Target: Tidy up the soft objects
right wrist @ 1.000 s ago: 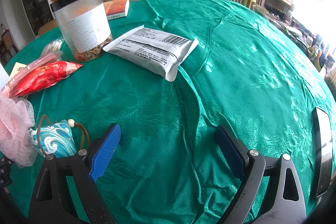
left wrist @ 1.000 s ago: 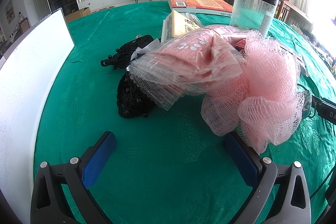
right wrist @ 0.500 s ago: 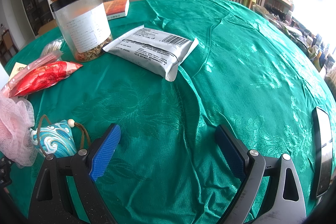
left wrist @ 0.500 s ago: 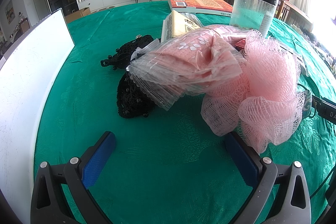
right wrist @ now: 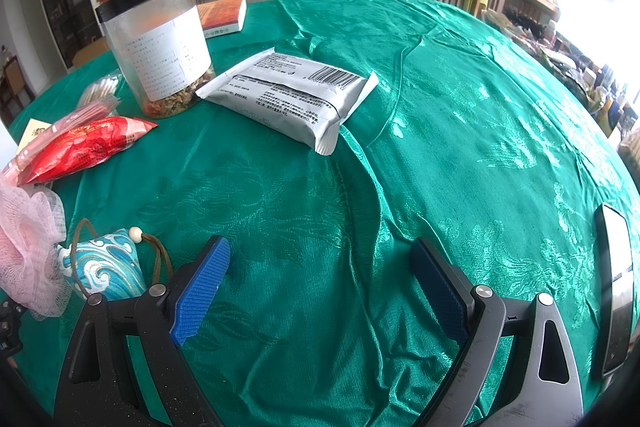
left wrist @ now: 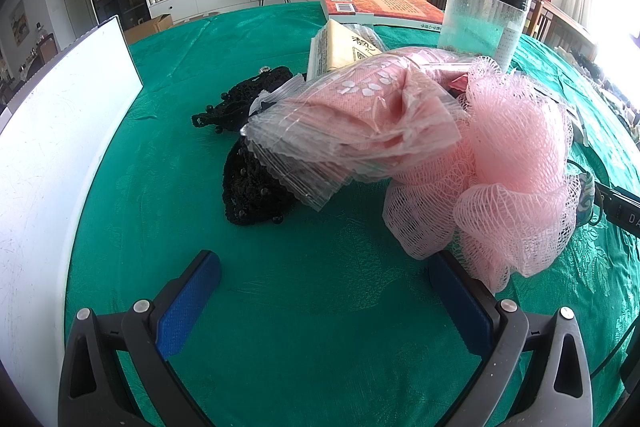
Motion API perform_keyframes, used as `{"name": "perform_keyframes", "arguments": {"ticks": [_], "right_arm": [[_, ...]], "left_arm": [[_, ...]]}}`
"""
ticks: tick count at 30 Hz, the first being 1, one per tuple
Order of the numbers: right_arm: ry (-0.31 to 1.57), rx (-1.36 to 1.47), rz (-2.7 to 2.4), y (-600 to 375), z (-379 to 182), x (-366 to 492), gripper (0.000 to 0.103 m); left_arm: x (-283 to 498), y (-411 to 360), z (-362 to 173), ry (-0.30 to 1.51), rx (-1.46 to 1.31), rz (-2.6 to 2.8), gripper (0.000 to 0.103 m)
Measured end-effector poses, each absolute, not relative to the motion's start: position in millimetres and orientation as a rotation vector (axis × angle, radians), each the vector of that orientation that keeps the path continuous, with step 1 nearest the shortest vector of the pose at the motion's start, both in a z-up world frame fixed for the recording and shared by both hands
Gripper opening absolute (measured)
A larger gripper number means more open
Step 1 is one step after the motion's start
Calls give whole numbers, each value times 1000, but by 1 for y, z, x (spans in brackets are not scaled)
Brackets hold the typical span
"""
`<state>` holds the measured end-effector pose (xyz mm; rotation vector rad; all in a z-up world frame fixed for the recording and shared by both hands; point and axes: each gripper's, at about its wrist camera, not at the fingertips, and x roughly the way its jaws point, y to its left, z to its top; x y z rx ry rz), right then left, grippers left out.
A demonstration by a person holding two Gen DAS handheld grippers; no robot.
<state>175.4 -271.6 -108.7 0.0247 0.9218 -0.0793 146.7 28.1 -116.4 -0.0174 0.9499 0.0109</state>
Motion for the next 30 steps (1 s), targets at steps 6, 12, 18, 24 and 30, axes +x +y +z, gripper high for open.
{"name": "perform_keyframes", "arguments": {"ticks": [6, 12, 18, 24, 30], "right_arm": [[922, 25, -79, -272, -109, 175, 93], [922, 25, -79, -272, -109, 176, 93], [922, 25, -79, -272, -109, 176, 93], [922, 25, -79, -272, -109, 176, 93], [930, 78, -7, -280, -104, 177, 94]], "left_arm": [[147, 28, -116, 950, -17, 11, 103], [147, 28, -116, 950, -18, 11, 103], [143, 28, -116, 956, -8, -5, 103], [105, 37, -114, 998, 45, -122, 103], [77, 67, -93, 966, -75, -172, 103]]}}
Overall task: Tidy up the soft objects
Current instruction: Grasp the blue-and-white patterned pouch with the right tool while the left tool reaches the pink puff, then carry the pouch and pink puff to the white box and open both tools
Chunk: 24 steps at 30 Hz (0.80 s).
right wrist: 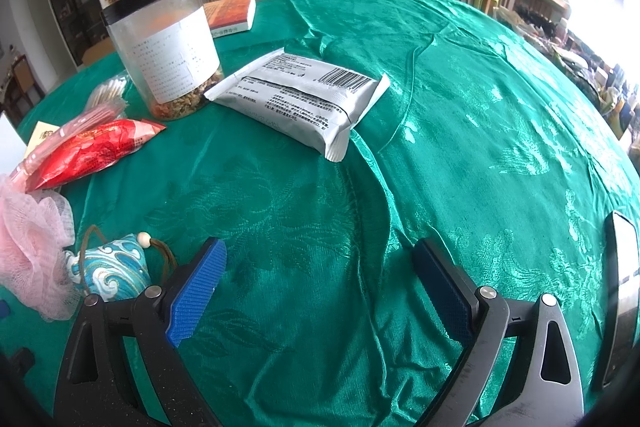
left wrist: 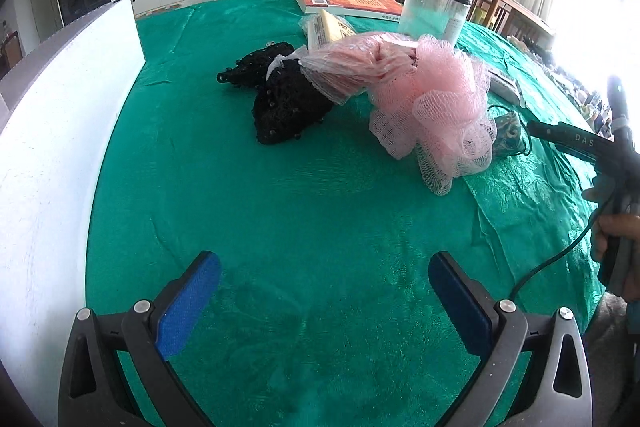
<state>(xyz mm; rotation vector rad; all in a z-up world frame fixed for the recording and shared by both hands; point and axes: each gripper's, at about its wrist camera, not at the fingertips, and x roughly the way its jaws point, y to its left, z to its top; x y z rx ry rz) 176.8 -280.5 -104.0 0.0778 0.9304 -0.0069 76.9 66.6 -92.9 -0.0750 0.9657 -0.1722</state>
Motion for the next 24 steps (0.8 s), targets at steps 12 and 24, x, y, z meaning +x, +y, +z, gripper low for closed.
{"name": "perform_keyframes", "arguments": {"ticks": [12, 24], "right_arm": [[972, -67, 381, -197, -92, 170, 90], [881, 234, 270, -259, -82, 109, 47]], "left_arm": [[85, 48, -70, 916, -124, -229, 94], [162, -35, -91, 938, -195, -128, 55]]}}
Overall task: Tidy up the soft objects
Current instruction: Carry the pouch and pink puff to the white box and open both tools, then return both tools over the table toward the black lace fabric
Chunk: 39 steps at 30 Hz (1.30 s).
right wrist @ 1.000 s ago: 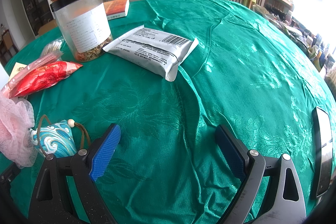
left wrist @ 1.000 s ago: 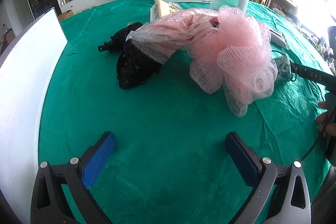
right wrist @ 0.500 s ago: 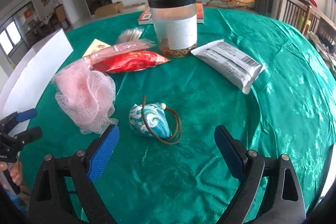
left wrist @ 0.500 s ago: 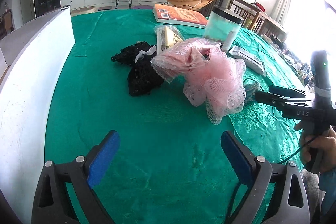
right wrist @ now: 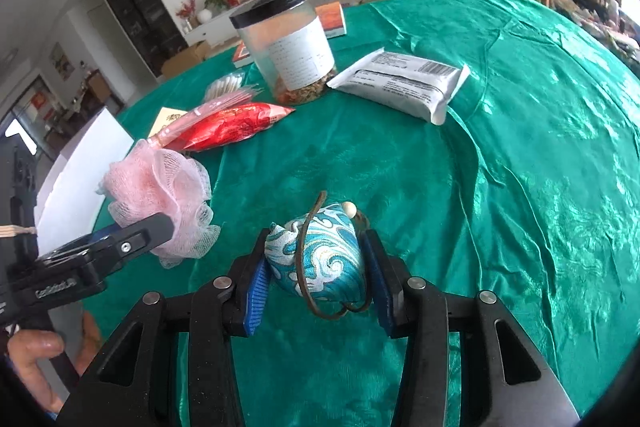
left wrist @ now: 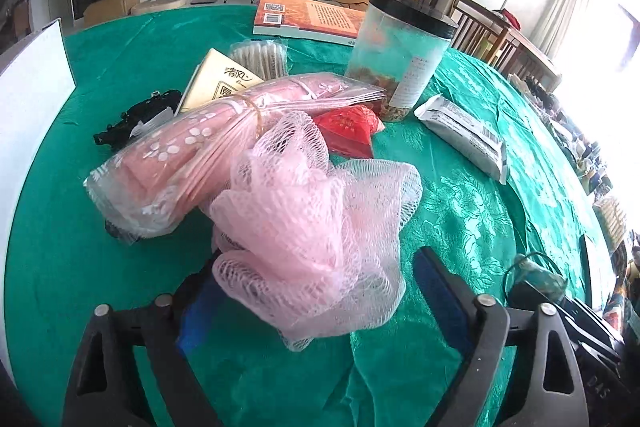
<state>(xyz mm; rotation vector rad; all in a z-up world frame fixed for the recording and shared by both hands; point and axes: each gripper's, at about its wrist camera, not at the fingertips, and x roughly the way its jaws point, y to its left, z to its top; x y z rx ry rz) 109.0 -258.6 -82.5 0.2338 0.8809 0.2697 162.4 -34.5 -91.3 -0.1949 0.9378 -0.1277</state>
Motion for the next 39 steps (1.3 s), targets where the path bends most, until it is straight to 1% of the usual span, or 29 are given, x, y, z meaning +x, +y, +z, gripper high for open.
{"name": "perform_keyframes", "arguments": {"ticks": [1, 5, 8, 10, 12, 14, 17, 19, 21, 23, 24, 25, 26, 27, 29, 31, 33, 37, 38, 39], "right_arm": [[865, 258, 259, -264, -82, 101, 47], [799, 315, 259, -270, -70, 87, 47], [817, 323, 289, -264, -72, 86, 47], [814, 307, 308, -256, -69, 86, 47], [834, 323, 359, -240, -65, 86, 47], [840, 335, 452, -212, -53, 81, 47], [814, 325, 640, -150, -13, 72, 47], [797, 311, 786, -99, 18, 65, 47], [792, 278, 925, -45, 44, 57, 47], [801, 234, 1038, 8, 61, 48, 47], [807, 213, 1079, 32, 65, 46, 51], [823, 194, 1112, 55, 66, 44, 57], [857, 184, 1153, 76, 64, 45, 65], [894, 187, 1184, 92, 61, 47, 76], [938, 194, 1185, 109, 53, 51, 76], [930, 205, 1166, 101, 48, 53, 76], [883, 177, 1093, 77, 43, 56, 76], [776, -4, 777, 7, 11, 60, 75], [771, -44, 687, -13, -2, 63, 75], [781, -72, 611, -34, -15, 67, 75]], "left_arm": [[163, -36, -95, 947, -178, -106, 24], [127, -11, -86, 946, -267, -222, 23], [80, 24, -69, 949, -315, -292, 23], [52, 55, -51, 931, -328, -294, 23], [27, 92, -24, 872, -328, -257, 23], [3, 134, 6, 802, -316, -185, 23], [-25, 196, 42, 715, -264, -13, 23], [-41, 234, 54, 680, -235, 113, 24], [-53, 270, 54, 680, -237, 220, 26], [-61, 297, 46, 701, -249, 309, 33], [-64, 308, 38, 714, -247, 351, 49], [-65, 315, 32, 729, -248, 391, 74], [-67, 321, 25, 733, -257, 421, 85], [-70, 325, 21, 726, -269, 440, 93], [-71, 323, 13, 721, -293, 442, 93], [-66, 313, 10, 715, -300, 419, 93], [-59, 298, 10, 708, -292, 386, 93], [-39, 239, 22, 693, -281, 212, 93], [-33, 220, 21, 699, -270, 158, 94], [-26, 203, 24, 711, -260, 103, 98]]}}
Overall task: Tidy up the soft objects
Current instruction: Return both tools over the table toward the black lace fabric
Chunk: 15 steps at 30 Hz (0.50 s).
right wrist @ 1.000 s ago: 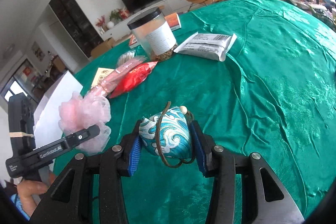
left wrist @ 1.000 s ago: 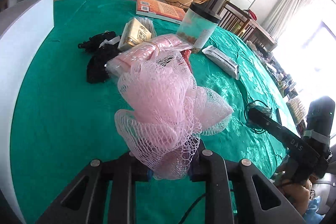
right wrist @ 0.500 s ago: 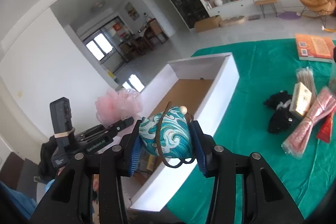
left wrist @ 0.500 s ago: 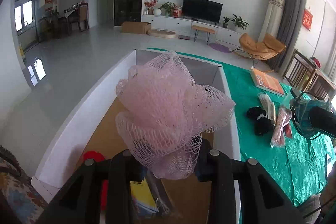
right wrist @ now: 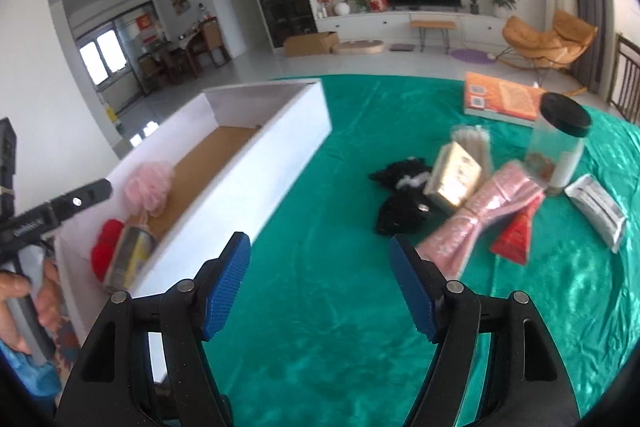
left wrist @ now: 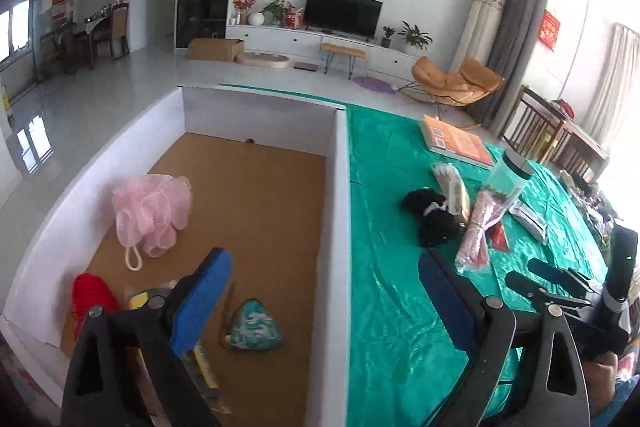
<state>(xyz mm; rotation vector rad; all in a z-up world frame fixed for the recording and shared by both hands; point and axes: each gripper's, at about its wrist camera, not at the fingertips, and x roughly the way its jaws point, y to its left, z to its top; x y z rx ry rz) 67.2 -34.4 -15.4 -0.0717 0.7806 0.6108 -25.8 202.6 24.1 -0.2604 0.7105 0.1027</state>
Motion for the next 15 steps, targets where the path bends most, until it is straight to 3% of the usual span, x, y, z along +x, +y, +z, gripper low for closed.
{"name": "perform_keyframes", "arguments": {"ticks": [7, 15], "right_arm": [[908, -165, 178, -151, -88, 88, 75], [907, -65, 24, -200, -94, 96, 74]], "left_arm": [[40, 78, -32, 883, -159, -132, 100], [92, 54, -103, 946, -43, -75, 100]]}}
